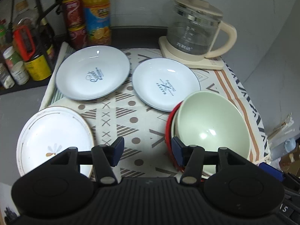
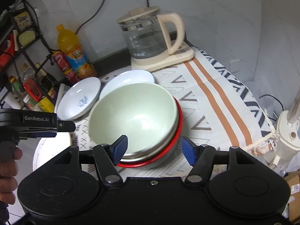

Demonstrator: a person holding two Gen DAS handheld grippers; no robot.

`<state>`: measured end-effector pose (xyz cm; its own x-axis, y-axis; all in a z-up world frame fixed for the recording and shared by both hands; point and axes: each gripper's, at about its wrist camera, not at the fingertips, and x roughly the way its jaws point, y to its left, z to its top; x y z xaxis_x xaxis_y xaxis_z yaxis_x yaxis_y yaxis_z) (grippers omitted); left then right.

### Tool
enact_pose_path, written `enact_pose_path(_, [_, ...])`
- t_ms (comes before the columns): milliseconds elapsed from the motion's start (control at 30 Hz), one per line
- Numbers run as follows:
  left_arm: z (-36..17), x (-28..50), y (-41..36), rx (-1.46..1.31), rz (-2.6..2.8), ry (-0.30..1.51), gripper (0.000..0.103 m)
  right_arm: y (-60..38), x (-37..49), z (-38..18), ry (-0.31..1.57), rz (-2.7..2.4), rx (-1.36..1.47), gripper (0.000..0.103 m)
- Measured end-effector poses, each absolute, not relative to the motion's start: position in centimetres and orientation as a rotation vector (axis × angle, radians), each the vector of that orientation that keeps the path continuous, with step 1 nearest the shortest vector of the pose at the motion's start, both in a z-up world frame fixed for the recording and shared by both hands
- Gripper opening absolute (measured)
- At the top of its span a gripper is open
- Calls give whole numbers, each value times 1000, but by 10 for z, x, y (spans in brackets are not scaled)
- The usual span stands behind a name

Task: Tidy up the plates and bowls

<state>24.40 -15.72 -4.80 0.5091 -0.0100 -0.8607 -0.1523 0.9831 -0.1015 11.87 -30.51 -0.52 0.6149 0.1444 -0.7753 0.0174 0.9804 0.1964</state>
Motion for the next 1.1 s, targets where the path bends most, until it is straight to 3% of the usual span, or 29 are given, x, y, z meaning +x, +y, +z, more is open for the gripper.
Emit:
enact_pose_path(133, [-40, 235, -147, -184, 114, 1017, 54, -293, 120, 3, 882, 105, 185, 75])
enact_pose_path(433, [-29, 215, -115, -251, 163, 1015, 68, -262, 126, 11, 870, 190, 184, 85])
enact_pose_path(600, [-23, 204, -97, -269, 216, 1001, 84, -243, 131, 15, 875, 236, 171, 90])
enact_pose_path(767, [-22, 194, -80, -273, 249, 1019, 87, -221, 134, 15, 884, 273, 142, 101])
enact_pose_path(1100, [-27, 181, -42, -302, 302, 1025, 91, -180, 139, 12, 920, 346, 70, 102])
